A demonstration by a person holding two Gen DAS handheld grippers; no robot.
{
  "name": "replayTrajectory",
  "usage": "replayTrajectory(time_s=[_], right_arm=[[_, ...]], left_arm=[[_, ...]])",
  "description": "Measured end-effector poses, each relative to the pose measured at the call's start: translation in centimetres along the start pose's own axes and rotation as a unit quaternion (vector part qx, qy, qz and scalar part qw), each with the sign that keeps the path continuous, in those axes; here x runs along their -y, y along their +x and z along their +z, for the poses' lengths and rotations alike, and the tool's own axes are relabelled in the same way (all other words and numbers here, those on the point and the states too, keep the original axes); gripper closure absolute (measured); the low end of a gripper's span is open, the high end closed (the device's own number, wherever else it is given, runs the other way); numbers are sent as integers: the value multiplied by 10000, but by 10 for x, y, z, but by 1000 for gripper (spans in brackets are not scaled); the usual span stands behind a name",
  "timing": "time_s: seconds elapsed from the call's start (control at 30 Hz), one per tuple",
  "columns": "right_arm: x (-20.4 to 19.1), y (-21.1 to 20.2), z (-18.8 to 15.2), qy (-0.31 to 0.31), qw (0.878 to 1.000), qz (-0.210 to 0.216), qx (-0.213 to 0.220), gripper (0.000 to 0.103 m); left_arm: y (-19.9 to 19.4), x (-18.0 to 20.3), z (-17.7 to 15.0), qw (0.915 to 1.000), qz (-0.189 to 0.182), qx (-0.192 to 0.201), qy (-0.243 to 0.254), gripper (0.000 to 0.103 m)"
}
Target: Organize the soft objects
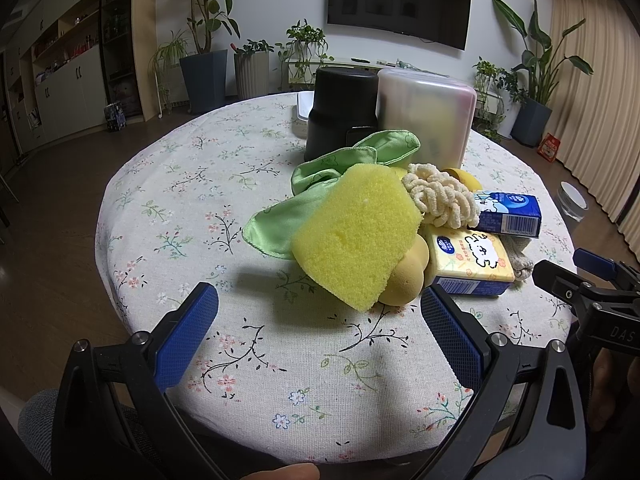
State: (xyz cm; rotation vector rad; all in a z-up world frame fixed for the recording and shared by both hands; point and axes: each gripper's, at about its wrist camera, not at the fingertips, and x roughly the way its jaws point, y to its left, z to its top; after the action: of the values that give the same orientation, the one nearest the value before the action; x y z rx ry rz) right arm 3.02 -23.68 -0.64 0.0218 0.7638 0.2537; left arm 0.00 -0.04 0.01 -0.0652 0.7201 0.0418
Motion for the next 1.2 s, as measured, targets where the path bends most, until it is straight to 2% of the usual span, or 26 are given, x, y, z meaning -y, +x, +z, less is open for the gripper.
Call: replayTrajectory(time_s=[0.73, 0.93, 1.07, 1.2], right_arm=[[-1, 0, 0, -22, 10000, 1, 23, 0], [4, -4, 3, 87, 10000, -20, 39, 0], [21, -5, 10, 269, 9995, -123, -142, 0], [31, 2, 12, 516, 9977, 181, -404, 0]], left_arm=[[2, 4, -1, 10000, -86, -23, -9, 0], [1, 0, -1, 9988, -474, -57, -125, 0], [6, -8, 1, 9978, -525, -302, -268, 0], [9, -21, 5, 9934, -904, -492, -509, 0]])
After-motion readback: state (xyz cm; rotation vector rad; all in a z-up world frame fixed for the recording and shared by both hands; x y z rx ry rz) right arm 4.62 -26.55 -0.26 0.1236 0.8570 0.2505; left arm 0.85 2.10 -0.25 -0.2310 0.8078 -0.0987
